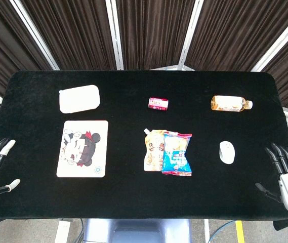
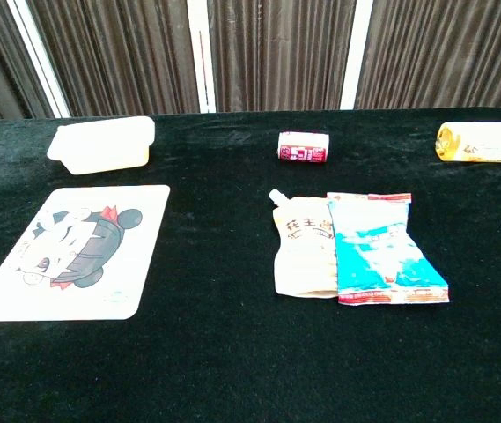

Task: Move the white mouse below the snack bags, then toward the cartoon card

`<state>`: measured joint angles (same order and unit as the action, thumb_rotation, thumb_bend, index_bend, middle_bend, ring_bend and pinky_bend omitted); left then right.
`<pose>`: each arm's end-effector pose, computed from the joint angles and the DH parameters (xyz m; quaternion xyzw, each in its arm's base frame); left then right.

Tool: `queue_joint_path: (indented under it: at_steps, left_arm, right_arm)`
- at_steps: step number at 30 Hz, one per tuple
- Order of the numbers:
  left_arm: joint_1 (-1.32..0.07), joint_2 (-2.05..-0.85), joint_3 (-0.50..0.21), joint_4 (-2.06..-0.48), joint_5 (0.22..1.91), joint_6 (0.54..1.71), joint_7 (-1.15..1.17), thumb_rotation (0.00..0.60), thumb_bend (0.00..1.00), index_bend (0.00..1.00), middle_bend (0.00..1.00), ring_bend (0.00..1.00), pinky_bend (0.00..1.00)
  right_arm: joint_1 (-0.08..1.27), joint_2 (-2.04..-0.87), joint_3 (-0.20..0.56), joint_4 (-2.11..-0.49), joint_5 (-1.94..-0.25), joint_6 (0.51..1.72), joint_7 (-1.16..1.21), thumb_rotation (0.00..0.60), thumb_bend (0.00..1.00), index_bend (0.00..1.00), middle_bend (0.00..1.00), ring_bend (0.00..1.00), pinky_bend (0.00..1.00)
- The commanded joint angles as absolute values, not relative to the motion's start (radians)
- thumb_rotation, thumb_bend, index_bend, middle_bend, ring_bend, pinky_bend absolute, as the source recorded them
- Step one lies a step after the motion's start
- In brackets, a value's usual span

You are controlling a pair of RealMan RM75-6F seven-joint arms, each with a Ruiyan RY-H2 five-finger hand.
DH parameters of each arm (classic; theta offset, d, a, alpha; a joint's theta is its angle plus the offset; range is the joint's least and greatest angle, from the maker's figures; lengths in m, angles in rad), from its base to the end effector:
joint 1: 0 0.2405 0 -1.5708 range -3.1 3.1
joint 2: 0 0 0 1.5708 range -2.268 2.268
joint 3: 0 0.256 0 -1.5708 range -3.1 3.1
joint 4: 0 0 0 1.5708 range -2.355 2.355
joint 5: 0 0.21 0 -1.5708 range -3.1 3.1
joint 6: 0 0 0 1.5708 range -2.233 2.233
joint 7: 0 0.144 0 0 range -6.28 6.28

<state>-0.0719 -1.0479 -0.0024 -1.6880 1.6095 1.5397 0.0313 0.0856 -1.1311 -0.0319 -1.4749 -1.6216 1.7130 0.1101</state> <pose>-0.2900 0.1656 0.1694 -0.6268 -0.3578 -0.3994 0.5653 -0.3112 -0.1635 0.1787 0.6059 -0.3148 0.4522 0.5739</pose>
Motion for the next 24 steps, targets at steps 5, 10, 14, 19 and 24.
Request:
queue_joint_path:
  at_steps: [5, 10, 14, 19, 24]
  left_arm:
    - [-0.071, -1.051, -0.002, -1.686, 1.612, 1.543, 0.036, 0.600, 0.00, 0.00, 0.00, 0.00, 0.00]
    - [-0.073, -1.058, -0.005, -1.685, 1.612, 1.542, 0.054, 0.600, 0.00, 0.00, 0.00, 0.00, 0.00]
    - [-0.077, -1.065, -0.010, -1.681, 1.604, 1.536, 0.067, 0.600, 0.00, 0.00, 0.00, 0.00, 0.00]
    - [-0.087, -1.083, -0.025, -1.672, 1.565, 1.511, 0.104, 0.600, 0.00, 0.00, 0.00, 0.00, 0.00]
    - [-0.103, -1.111, -0.048, -1.654, 1.503, 1.475, 0.146, 0.600, 0.00, 0.00, 0.00, 0.00, 0.00]
  right_arm:
    - [0.101, -1.143, -0.028, -1.442, -1.626, 1.650, 0.127, 0.600, 0.00, 0.00, 0.00, 0.00, 0.00]
    - [0.175, -1.155, -0.019, -1.348, -1.664, 1.551, 0.134, 0.600, 0.00, 0.00, 0.00, 0.00, 0.00]
    - [0.253, -1.151, -0.017, -1.254, -1.717, 1.469, 0.125, 0.600, 0.00, 0.02, 0.00, 0.00, 0.00]
    - [0.400, -1.169, -0.035, -1.036, -1.846, 1.359, 0.113, 0.600, 0.00, 0.06, 0.03, 0.00, 0.00]
    - [0.507, -1.268, -0.088, -0.757, -1.953, 1.331, 0.214, 0.600, 0.00, 0.08, 0.05, 0.00, 0.00]
